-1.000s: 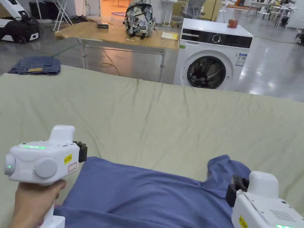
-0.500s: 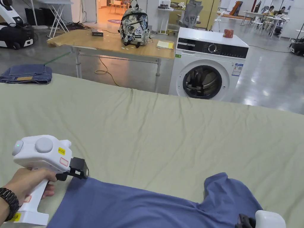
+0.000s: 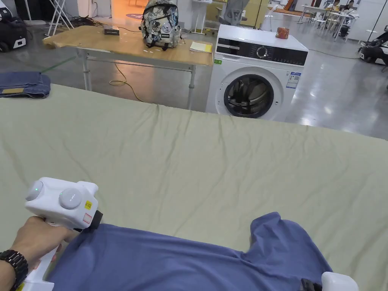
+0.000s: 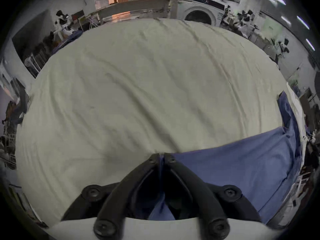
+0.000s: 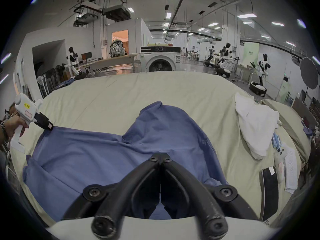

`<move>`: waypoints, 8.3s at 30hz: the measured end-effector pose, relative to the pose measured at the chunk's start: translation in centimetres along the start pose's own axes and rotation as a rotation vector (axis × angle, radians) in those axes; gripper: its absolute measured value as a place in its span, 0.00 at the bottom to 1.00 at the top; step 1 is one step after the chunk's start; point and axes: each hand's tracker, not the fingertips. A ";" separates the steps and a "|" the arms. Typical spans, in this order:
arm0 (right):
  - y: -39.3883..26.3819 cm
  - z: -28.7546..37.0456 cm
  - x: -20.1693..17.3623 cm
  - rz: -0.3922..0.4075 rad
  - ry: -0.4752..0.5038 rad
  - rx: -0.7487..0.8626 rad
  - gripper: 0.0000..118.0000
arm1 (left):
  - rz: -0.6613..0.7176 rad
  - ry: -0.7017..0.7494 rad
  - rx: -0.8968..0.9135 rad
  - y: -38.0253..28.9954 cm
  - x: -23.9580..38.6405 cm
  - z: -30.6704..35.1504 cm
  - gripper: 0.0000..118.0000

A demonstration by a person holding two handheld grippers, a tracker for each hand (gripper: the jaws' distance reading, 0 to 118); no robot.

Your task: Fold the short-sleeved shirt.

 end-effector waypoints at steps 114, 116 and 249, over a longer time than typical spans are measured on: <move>1.1 9.9 -3.7 0.024 -0.033 0.451 0.12 | -0.013 0.115 0.873 -20.6 6.9 18.7 0.13; 1.3 10.0 -4.7 0.002 -0.011 0.485 0.00 | -0.032 0.178 0.930 -20.6 8.0 19.3 0.01; -2.5 6.8 -2.5 0.004 -0.004 0.308 0.00 | 0.392 -0.762 -0.123 -19.6 4.9 6.4 0.10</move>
